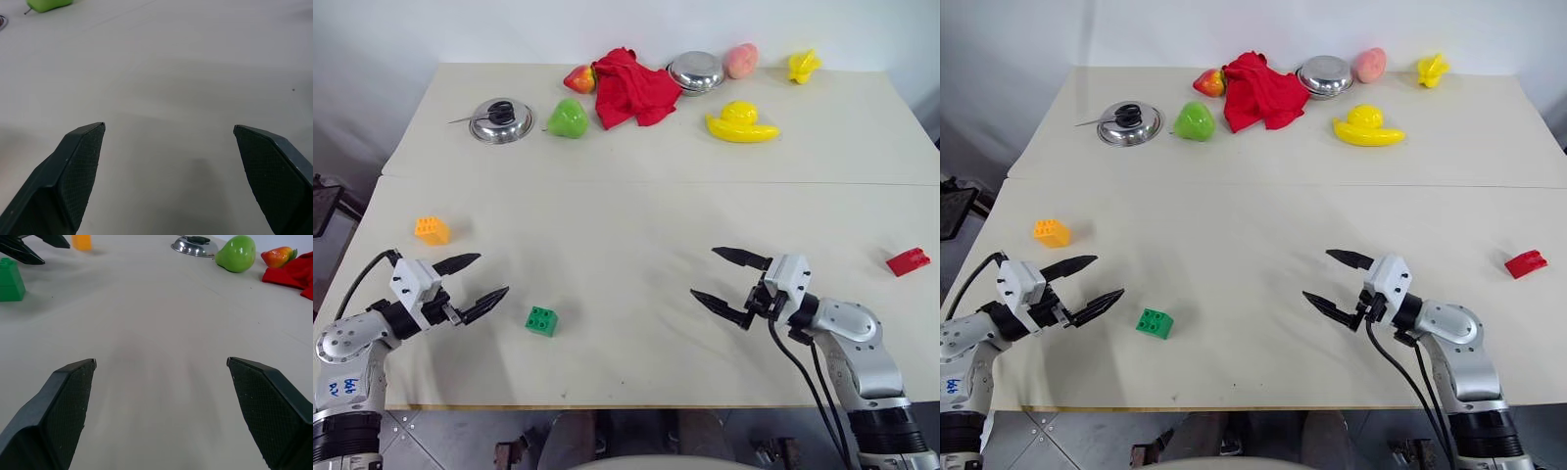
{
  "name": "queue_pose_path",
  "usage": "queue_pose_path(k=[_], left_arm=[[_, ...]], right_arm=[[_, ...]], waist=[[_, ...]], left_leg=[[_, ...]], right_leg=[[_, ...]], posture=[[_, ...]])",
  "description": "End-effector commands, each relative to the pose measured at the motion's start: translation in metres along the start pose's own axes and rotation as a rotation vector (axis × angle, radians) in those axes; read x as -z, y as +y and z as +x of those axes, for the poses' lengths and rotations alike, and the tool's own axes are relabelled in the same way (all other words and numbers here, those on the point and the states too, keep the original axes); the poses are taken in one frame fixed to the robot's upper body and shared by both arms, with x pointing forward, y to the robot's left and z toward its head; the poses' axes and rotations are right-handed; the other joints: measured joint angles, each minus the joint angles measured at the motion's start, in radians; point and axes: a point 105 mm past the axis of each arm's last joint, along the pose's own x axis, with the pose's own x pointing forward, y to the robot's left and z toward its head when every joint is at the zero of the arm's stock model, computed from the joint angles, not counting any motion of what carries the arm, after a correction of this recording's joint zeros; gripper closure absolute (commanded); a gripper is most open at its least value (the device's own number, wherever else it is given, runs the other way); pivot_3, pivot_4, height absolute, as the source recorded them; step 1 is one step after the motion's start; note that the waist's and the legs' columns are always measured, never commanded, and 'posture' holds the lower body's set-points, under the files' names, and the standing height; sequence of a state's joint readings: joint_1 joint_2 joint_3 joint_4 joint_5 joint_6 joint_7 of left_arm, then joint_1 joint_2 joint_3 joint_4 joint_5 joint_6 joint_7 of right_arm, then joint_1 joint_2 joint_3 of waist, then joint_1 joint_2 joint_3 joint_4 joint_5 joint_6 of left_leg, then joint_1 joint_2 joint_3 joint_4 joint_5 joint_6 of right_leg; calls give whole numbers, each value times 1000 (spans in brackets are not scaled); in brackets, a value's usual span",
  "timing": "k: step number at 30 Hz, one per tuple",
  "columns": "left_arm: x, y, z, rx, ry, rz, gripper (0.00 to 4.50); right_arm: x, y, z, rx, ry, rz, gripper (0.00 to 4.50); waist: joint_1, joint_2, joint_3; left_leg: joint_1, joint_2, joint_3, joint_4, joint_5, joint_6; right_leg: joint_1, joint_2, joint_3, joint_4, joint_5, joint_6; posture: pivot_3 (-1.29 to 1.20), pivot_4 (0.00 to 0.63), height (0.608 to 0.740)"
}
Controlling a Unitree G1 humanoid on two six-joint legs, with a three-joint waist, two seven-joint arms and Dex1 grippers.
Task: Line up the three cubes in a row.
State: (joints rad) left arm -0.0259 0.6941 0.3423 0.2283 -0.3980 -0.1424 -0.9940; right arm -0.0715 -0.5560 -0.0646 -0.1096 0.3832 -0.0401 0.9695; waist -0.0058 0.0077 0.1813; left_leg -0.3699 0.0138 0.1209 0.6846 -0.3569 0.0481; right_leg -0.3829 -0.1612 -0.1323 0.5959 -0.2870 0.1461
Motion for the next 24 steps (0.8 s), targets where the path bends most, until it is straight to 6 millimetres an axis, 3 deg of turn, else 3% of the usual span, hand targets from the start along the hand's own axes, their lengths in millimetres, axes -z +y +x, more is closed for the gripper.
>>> queue_pose_path(k=[1,6,9,13,17,21,24], left_arm=[[-7,-1,-2,6,1,22,21],[-38,-4,11,22,-134,-44,21],[-61,-19,24,113,-184,-65,21],[-81,-57,48,337,-164,5,21],[-93,-91,68,528,-166,-20,21],[-98,-103,90,610,-142,-19,21],[-104,-105,102,600,-160,-17,21]], right_arm=[[-9,-8,-9,26,-17,-32,0],[-14,-17,-27,111,-15,-44,0],[-26,-27,-55,257,-47,-27,0],[-45,-40,-118,572,-46,-9,0],[-44,-26,-175,770,88,-14,0],[-39,-19,-226,1058,159,47,0],[-29,-7,-249,1171,210,112,0]], waist=[[0,0,0],[6,0,0],[8,-1,0],[12,-1,0],[20,0,-1],[24,0,-1],[18,2,-2]], left_leg=[[0,0,0,0,0,0],[0,0,0,0,0,0],[-1,-1,-1,0,0,0],[-1,-1,-2,0,0,0],[1,-1,-1,0,0,0],[1,1,0,0,0,-1],[3,2,2,0,0,-2]], right_leg=[[0,0,0,0,0,0],[0,0,0,0,0,0],[0,0,0,0,0,0],[1,0,0,0,0,0],[2,1,1,-1,0,0],[3,4,3,-2,0,0],[3,6,7,-2,0,0]], posture=[[0,150,740],[0,150,740],[0,150,740],[0,150,740],[0,150,740],[0,150,740],[0,150,740]])
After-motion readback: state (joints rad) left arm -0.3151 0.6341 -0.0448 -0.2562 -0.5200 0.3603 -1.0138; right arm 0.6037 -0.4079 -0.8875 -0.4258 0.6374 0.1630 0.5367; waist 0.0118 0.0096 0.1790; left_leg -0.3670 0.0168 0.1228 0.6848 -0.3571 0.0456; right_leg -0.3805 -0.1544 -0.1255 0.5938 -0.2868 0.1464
